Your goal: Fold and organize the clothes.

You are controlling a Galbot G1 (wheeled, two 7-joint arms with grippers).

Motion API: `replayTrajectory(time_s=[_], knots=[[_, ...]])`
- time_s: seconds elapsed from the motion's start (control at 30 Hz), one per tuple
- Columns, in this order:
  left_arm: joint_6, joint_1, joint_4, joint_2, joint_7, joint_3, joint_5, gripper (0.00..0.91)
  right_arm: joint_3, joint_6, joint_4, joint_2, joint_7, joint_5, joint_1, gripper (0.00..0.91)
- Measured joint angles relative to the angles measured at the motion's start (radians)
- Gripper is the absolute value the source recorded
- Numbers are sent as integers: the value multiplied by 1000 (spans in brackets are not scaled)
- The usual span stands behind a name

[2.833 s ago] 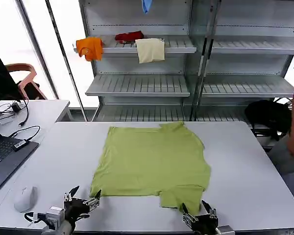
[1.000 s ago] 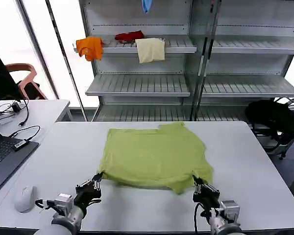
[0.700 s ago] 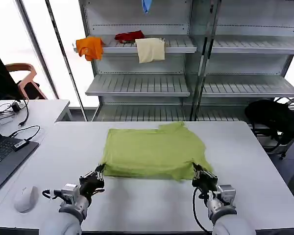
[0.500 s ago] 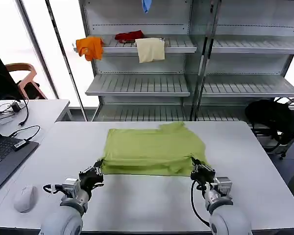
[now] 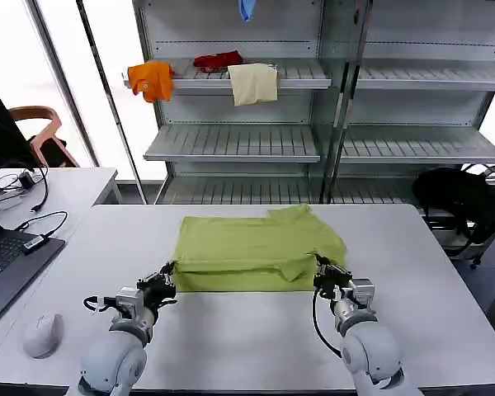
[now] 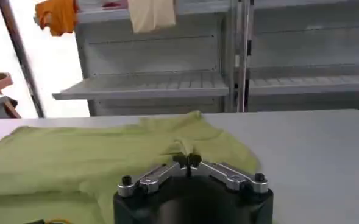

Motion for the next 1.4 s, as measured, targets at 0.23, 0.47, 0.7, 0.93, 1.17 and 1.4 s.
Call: replayTrajectory(time_s=[0.23,0.47,0.7,0.93,1.17,1.4], knots=[[0,-17,21,-3,-1,10,8,907,12,0,-32,-2,7,1,42,907],[0,-11,16,10,-3,1,9,907,32,-2,-19,-33,0,11,27,907],[3,31,-28,23,12,-6,5,907,76,-1,43,-94,-23,32,-58,907],[3,87,-54,12,31,1,18,907,117,-1,69,-129,-48,39,-136,836],[3,115,-64,7,40,-5,27,907,127,0,66,-138,-66,32,-175,272],[3,117,-55,-5,42,-1,28,907,128,1,42,-138,-85,21,-187,0]])
